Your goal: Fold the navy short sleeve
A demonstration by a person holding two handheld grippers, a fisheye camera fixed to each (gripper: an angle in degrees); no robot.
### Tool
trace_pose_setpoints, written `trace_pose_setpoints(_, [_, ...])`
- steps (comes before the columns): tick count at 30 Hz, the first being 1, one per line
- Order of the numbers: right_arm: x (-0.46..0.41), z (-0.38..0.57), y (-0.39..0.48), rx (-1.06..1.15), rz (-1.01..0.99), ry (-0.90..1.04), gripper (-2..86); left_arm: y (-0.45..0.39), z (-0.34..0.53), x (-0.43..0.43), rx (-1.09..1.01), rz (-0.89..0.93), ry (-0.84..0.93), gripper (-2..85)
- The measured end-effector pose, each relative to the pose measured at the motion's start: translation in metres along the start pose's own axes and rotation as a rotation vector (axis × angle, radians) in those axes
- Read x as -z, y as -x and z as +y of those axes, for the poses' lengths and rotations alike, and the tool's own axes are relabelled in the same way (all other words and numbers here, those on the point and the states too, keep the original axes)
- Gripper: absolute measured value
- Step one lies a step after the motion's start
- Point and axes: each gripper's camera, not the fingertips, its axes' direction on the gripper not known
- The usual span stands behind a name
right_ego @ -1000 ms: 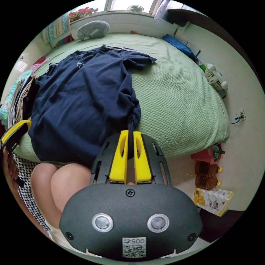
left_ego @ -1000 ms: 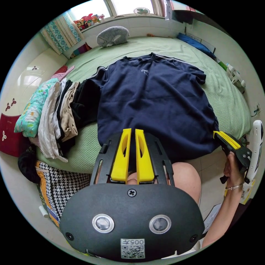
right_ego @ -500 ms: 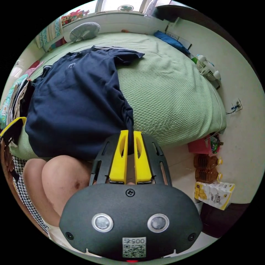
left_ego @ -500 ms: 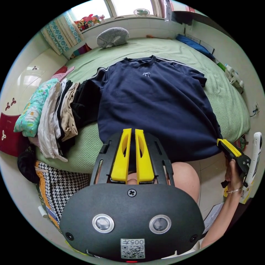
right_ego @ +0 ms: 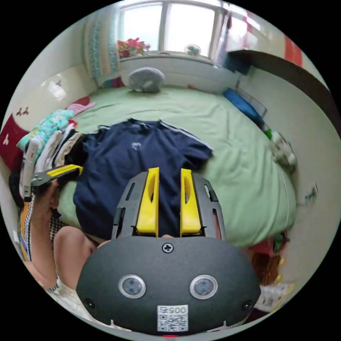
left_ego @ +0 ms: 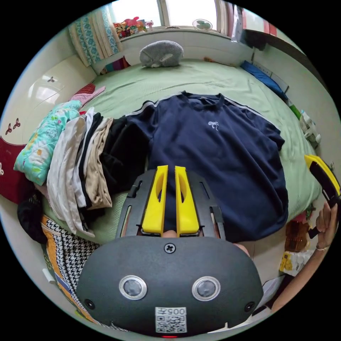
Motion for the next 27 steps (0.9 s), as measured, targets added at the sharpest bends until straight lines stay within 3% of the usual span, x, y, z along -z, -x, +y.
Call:
trace_pose_setpoints(7, [-0.076,-0.147,0.156,0.415,-0.207,-0.07,8.4,0.089,-0.057,-0.039,0.14,-0.026,-0.04,6.8])
trace_pose_setpoints(12, [-0.185,-0.231,0.259,0.608,-0.249,0.063,7.8,0.135,-0.061,-0.101,0.179,0.053,0.011,7.3])
trace_pose_setpoints(19, [-0.269,-0.271,0.337,0.734,-0.319,0.137,7.5,0.164,-0.067,-0.122,0.191,0.061,-0.028,7.1])
trace_pose_setpoints(27, [-0.34,-0.289,0.416,0.936,-0.266,0.226,7.5,0.186,-0.083,-0.194,0.161,0.096,0.073,7.2])
